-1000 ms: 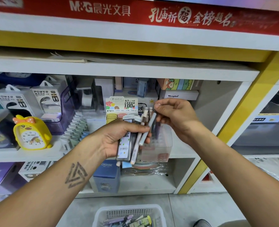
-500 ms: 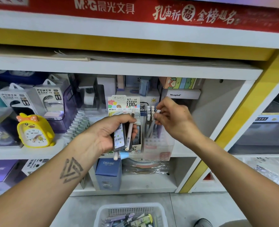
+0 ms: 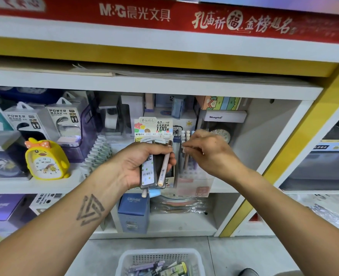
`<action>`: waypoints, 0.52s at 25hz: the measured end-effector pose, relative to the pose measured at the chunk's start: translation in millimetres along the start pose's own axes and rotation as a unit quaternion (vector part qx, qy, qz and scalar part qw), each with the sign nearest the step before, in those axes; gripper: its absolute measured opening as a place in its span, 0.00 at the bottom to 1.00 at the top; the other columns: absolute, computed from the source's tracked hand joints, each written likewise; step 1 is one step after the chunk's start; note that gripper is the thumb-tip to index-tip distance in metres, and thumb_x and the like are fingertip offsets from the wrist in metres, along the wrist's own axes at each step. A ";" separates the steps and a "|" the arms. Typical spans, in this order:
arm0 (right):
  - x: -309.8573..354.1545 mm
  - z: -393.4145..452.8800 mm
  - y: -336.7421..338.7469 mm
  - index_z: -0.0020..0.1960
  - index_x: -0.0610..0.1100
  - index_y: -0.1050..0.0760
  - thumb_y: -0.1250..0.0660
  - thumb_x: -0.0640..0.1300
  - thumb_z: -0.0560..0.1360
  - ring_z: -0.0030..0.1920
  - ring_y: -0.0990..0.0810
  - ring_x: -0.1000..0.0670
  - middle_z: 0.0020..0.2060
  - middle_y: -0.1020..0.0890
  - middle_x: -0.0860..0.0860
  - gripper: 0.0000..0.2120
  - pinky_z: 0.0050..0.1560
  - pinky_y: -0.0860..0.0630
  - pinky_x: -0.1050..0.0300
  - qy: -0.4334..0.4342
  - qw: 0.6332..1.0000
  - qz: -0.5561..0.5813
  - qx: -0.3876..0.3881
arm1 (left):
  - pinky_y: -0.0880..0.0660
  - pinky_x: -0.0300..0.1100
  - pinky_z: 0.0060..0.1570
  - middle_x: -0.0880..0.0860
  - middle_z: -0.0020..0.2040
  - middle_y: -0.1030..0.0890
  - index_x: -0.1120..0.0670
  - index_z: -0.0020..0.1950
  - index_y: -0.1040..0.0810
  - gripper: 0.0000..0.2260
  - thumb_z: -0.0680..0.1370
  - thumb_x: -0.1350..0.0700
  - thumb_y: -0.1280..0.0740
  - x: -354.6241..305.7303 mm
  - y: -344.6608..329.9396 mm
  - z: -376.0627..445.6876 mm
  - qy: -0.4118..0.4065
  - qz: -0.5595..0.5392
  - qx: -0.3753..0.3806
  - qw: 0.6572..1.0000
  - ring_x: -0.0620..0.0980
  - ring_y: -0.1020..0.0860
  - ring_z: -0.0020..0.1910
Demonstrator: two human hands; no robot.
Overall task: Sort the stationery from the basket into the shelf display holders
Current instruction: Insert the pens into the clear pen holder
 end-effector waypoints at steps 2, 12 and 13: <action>-9.2 2.5 1.7 0.59 0.46 0.18 0.32 0.47 0.80 0.38 0.22 0.56 0.39 0.19 0.54 0.10 0.41 0.27 0.62 -0.106 0.984 0.139 -0.013 | 0.20 0.42 0.30 0.60 0.37 0.17 0.63 0.42 0.16 0.05 0.68 0.65 0.27 0.8 -5.2 0.6 -0.005 0.012 0.017 1.000 0.53 0.17 0.32; -54.5 -7.4 32.6 0.53 0.33 0.20 0.33 0.30 0.76 0.27 0.22 0.51 0.33 0.17 0.44 0.06 0.29 0.24 0.60 -0.295 0.796 0.503 -0.163 | 0.20 0.43 0.32 0.61 0.38 0.17 0.63 0.48 0.19 0.14 0.63 0.64 0.27 3.7 -11.9 3.2 0.007 -0.020 0.018 1.000 0.54 0.19 0.31; -61.7 -10.0 44.4 0.53 0.34 0.21 0.33 0.30 0.77 0.26 0.22 0.51 0.31 0.18 0.44 0.06 0.29 0.24 0.59 -0.297 0.822 0.447 -0.190 | 0.20 0.43 0.32 0.62 0.39 0.18 0.63 0.50 0.20 0.17 0.62 0.64 0.28 2.7 -10.1 3.2 0.004 -0.024 0.011 1.000 0.55 0.20 0.31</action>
Point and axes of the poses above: each hand's wrist, its own z-axis towards the middle knuckle, its own y-axis out of the back of the hand, x = y × z, the point moved 8 cm from there along z, towards the middle knuckle
